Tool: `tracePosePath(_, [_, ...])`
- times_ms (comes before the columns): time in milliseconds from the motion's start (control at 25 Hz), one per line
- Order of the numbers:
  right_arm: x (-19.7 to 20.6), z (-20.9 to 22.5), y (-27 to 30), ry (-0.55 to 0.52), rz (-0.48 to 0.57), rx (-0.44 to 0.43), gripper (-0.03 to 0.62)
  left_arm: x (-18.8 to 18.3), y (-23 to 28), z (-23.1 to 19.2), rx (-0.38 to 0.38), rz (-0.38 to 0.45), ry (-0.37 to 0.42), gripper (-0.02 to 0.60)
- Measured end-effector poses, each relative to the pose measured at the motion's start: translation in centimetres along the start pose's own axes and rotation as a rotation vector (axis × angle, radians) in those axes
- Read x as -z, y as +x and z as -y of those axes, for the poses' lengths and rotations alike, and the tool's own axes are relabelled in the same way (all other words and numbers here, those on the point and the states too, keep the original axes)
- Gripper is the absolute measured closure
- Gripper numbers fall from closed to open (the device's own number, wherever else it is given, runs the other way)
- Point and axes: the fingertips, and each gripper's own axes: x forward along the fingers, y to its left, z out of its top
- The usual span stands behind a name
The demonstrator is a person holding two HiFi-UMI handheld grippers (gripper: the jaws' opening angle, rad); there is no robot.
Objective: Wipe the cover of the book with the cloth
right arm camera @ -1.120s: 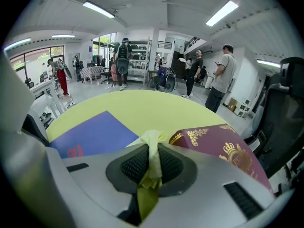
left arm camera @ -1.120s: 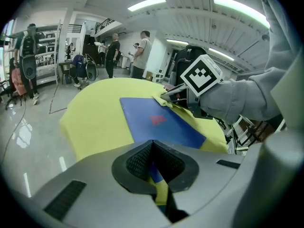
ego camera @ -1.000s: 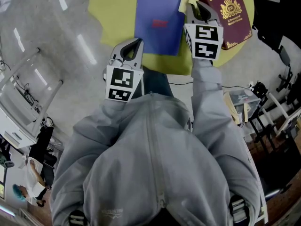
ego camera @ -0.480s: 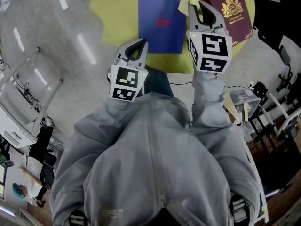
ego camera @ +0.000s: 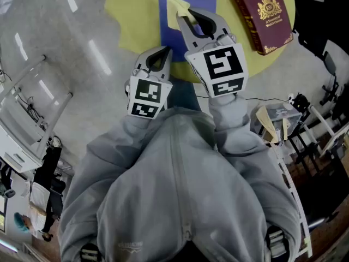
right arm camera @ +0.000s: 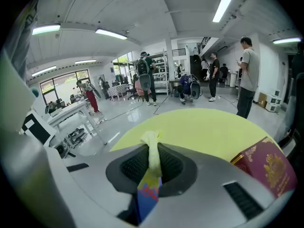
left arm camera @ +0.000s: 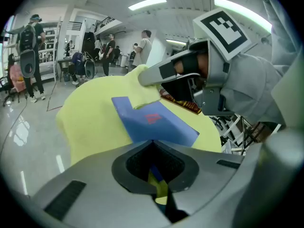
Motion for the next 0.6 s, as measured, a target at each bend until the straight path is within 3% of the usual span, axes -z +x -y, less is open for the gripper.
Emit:
tracePosePath(240, [1.8, -2.1, 2.0, 0.006, -0.071, -0.09, 0.539, 0.6, -0.4, 0.2, 0.008, 0.0, -0.01, 0.563])
tracePosePath(600, [4.2, -2.9, 3.8, 0.006, -0.145, -0.103, 0.539, 0.6, -0.6, 0.1, 0.01, 0.007, -0.011, 0.563])
